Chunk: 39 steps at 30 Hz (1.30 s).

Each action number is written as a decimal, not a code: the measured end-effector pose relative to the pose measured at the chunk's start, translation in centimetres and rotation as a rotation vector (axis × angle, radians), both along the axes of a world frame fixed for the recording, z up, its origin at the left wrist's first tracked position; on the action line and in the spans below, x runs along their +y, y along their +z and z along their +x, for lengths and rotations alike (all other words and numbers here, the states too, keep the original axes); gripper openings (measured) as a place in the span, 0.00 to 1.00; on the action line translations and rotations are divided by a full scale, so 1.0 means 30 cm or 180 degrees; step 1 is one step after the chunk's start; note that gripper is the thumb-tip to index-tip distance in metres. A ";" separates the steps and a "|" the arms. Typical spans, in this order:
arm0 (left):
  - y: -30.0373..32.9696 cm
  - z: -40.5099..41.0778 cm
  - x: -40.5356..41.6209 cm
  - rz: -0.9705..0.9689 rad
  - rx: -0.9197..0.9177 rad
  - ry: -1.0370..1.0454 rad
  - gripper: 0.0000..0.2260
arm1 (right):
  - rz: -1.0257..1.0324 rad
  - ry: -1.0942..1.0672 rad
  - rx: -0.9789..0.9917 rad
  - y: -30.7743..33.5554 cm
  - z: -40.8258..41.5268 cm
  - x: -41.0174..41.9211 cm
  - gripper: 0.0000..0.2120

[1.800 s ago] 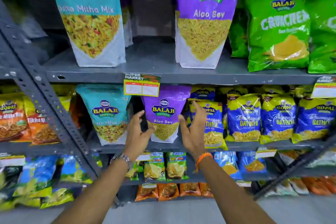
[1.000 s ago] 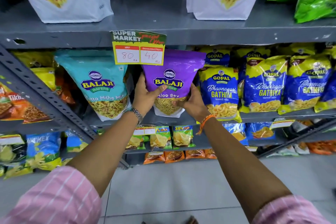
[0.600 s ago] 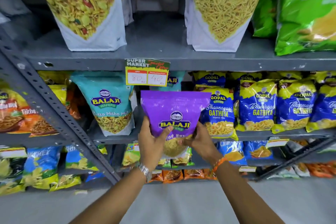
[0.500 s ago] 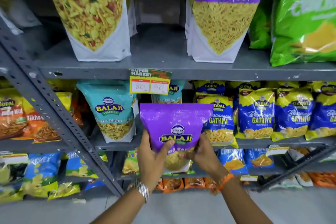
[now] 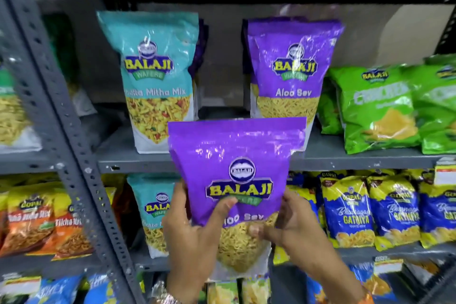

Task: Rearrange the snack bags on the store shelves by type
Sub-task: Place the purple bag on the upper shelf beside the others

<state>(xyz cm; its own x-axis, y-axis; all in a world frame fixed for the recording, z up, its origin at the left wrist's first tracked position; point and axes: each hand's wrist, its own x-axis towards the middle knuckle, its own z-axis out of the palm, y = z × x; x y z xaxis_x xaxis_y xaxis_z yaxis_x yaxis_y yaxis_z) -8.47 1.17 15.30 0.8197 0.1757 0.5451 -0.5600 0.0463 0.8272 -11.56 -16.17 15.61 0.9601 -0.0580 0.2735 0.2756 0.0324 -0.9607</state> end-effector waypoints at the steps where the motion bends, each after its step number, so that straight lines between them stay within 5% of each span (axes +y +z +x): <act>1: 0.054 0.010 0.004 0.0000 -0.0080 0.0006 0.19 | -0.0010 -0.0031 -0.0074 0.049 0.008 0.006 0.29; 15: 0.525 0.366 0.014 0.0152 -0.0174 0.0035 0.29 | 0.0109 -0.0684 -0.0710 0.453 0.318 0.055 0.24; 33: 0.528 0.501 0.013 0.0510 0.0152 0.0100 0.34 | -0.0062 -0.0869 -0.0524 0.394 0.520 0.049 0.24; 39: 0.522 0.435 0.119 0.0148 0.0221 0.0452 0.26 | -0.0881 -0.1308 -0.0553 0.390 0.482 0.047 0.30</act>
<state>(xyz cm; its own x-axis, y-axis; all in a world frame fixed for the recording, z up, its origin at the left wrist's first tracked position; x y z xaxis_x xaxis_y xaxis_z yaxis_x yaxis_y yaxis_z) 4.59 4.74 30.97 0.8244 0.2684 0.4983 -0.4996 -0.0686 0.8636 2.90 -14.76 27.32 0.8124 -0.3234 0.4851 0.3682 -0.3606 -0.8570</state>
